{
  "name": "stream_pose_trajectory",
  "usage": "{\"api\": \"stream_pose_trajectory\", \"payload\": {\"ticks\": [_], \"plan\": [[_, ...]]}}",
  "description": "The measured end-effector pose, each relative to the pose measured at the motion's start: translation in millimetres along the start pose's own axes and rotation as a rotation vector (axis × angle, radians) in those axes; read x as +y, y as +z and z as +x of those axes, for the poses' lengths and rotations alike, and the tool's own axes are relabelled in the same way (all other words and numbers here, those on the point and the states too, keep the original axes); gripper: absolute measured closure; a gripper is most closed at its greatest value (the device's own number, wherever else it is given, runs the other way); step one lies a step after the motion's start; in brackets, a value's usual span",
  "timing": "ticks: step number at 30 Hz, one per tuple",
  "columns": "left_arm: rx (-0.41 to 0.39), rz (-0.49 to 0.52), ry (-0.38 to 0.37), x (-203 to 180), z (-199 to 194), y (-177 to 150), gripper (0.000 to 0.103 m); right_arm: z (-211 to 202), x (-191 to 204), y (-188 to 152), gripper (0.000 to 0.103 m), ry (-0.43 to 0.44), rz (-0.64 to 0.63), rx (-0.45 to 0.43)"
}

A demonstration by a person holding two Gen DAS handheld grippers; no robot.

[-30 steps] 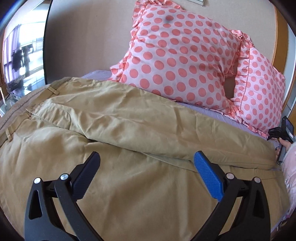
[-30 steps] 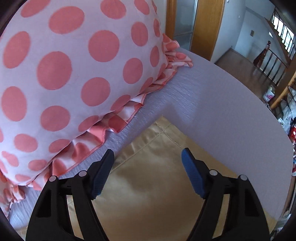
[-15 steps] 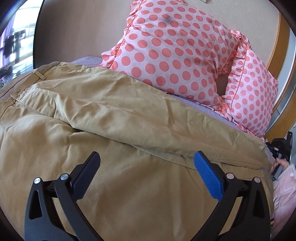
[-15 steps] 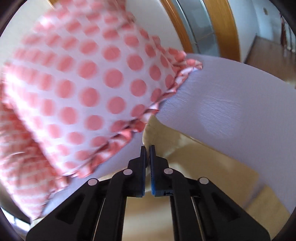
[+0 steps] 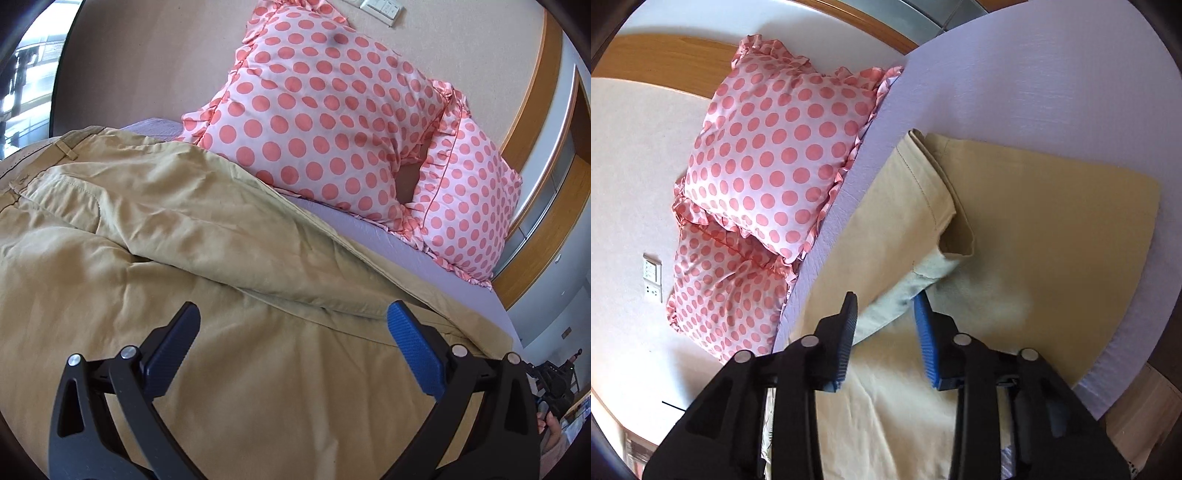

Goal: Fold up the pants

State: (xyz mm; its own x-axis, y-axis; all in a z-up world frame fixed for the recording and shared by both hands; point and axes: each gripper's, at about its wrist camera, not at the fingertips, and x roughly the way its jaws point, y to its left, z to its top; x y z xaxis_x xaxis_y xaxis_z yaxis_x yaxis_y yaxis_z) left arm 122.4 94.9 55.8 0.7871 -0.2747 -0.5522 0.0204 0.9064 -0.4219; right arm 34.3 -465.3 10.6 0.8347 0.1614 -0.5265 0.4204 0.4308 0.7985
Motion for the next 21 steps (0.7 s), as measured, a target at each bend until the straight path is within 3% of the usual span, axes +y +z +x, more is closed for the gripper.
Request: {"api": "stream_pose_trajectory", "payload": {"ticks": [2,5,8,9,10,11,16,21], "plan": [[-0.022,-0.028,-0.006,7.1,-9.2,1.0,0.002,5.0,6.5,1.8,0.057,-0.012,-0.012,0.001],[-0.018,-0.053,0.045,15.2,-15.0,7.1,0.002,18.3,12.9,6.5,0.061,-0.067,-0.04,-0.001],[-0.012,-0.06,0.04,21.9,-18.4,15.2,0.002,29.4,14.0,14.5,0.065,-0.085,-0.032,0.027],[-0.008,-0.062,0.042,23.2,-19.6,18.1,0.002,31.0,14.6,16.5,0.068,-0.091,-0.041,0.032],[-0.01,-0.06,0.041,24.3,-21.0,21.3,0.002,33.2,16.0,18.0,0.093,-0.092,-0.063,0.029],[-0.013,-0.057,0.047,25.1,-22.0,24.9,0.002,34.8,15.5,19.0,0.1,-0.088,-0.086,0.021],[0.01,-0.079,0.049,37.4,-18.6,49.1,0.002,-0.9,0.2,5.1,0.1,0.052,-0.061,-0.052],[0.081,-0.189,0.064,63.8,18.5,90.6,0.004,-34.1,-9.3,-2.7,0.1,0.083,-0.102,-0.128]]}}
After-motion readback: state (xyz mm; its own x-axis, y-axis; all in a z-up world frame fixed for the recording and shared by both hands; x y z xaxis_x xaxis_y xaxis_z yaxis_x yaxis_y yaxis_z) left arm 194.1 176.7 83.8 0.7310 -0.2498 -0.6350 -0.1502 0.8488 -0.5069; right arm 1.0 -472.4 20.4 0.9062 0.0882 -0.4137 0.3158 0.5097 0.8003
